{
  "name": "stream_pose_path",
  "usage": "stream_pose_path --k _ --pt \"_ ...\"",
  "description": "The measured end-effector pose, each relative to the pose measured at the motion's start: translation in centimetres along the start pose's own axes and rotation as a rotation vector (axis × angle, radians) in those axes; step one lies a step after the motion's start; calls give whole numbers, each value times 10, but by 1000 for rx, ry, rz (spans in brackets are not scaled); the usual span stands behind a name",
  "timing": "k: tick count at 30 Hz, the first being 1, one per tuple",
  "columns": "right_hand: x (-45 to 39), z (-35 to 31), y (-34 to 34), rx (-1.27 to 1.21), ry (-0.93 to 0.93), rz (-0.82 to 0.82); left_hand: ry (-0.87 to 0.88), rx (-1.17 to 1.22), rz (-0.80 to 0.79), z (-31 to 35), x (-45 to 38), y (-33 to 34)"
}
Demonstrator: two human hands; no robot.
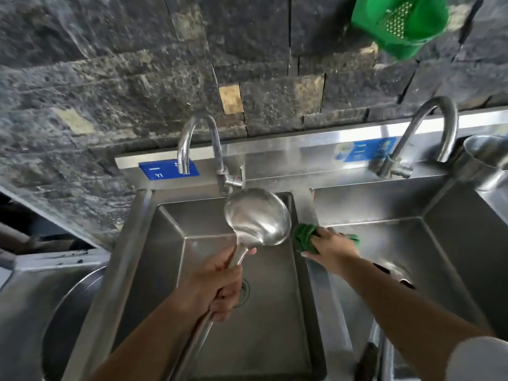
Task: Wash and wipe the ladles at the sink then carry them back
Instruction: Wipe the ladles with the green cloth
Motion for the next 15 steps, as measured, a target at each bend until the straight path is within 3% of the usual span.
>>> stream_pose_path --k 2,5,10,15 --pt "-1 -5 31 12 -26 -82 -14 20 5 -7 -4 -3" --pt "-7 -7 59 -33 8 -82 -60 64 39 -20 -24 -5" --pt "-26 -1 61 -37 -28 -61 -115 50 102 -38 -61 -1" --pt "-32 7 50 -79 -71 -146 -100 12 105 -46 -94 16"
Point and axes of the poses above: each hand's wrist, its own x-axis away from the middle knuckle, its own y-axis out of the palm, z = x × y, the point moved 3 cm from there along -x, towards the middle knuckle, and after that the axes turned 3 degrees about -y, right-handed, at the moved point
